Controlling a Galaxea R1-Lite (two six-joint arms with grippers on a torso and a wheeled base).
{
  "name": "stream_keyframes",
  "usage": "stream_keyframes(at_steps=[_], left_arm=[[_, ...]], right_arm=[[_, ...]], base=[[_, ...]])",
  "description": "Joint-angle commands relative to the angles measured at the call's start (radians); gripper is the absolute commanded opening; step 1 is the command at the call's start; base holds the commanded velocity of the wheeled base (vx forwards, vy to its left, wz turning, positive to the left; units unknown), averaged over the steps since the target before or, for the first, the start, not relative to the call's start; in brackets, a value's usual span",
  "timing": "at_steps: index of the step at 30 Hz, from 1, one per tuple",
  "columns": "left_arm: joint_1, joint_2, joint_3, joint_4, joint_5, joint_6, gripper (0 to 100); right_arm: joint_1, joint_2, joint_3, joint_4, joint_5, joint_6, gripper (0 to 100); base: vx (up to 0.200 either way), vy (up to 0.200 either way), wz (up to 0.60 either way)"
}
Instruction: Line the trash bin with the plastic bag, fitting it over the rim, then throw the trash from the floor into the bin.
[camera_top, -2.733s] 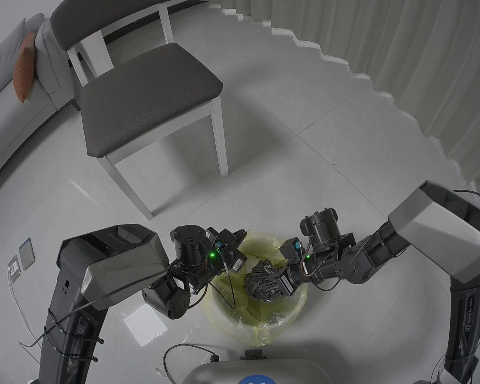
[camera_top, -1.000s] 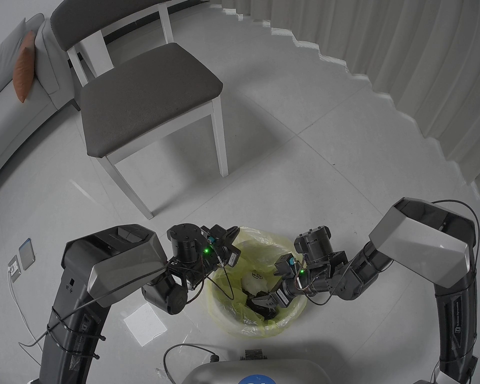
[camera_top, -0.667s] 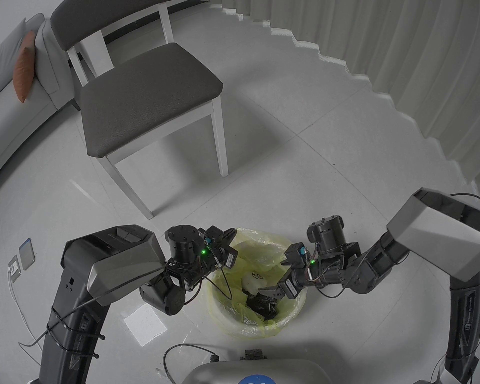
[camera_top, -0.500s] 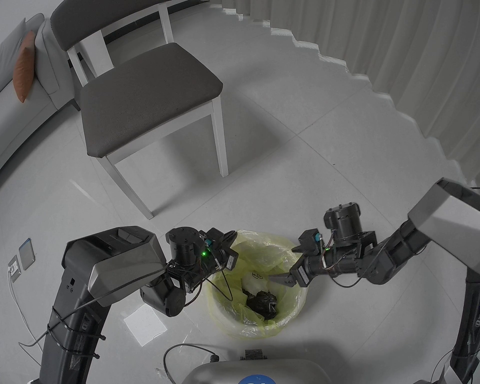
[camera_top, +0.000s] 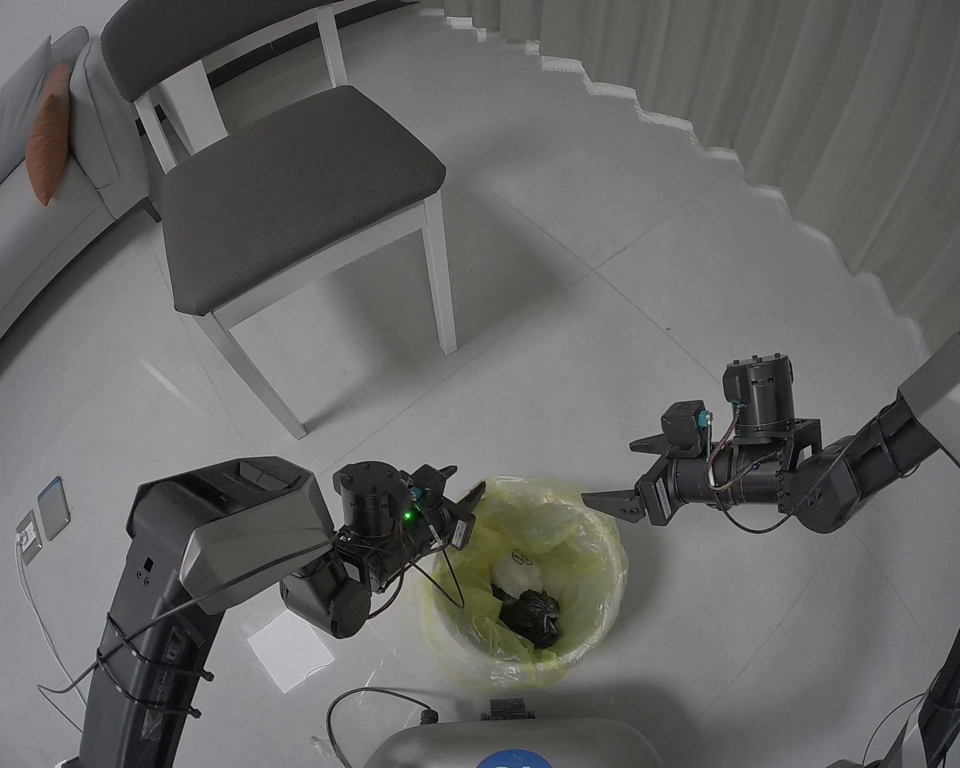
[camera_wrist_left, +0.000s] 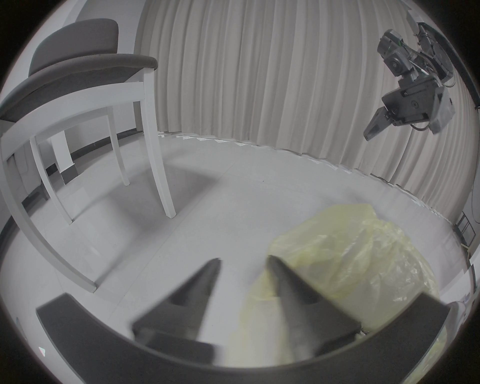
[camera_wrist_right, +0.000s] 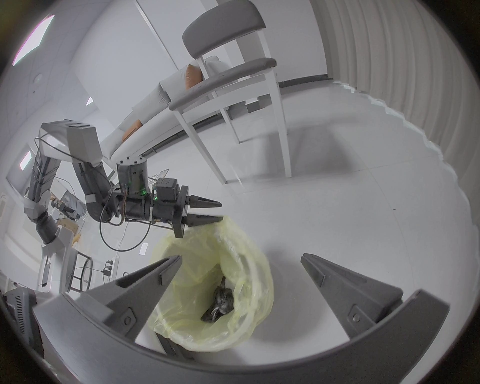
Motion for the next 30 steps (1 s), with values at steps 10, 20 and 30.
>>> stream_keyframes(at_steps=[10,20,30], left_arm=[[0.048,-0.055,0.082,-0.056,-0.001,-0.02,100],[0.101,-0.118,0.164,-0.122,-0.012,-0.042,100],[0.106,-0.144,0.187,-0.123,-0.001,-0.075,100]], right_arm=[[-0.046,-0.005,-0.006,-0.001,0.0,-0.001,100],[-0.069,-0.008,-0.006,-0.003,0.0,-0.001,100],[-0.07,-0.01,0.024,-0.004,-0.006,0.013,100]], base=[[0.0,0.0,0.0],[0.0,0.0,0.0],[0.0,0.0,0.0]])
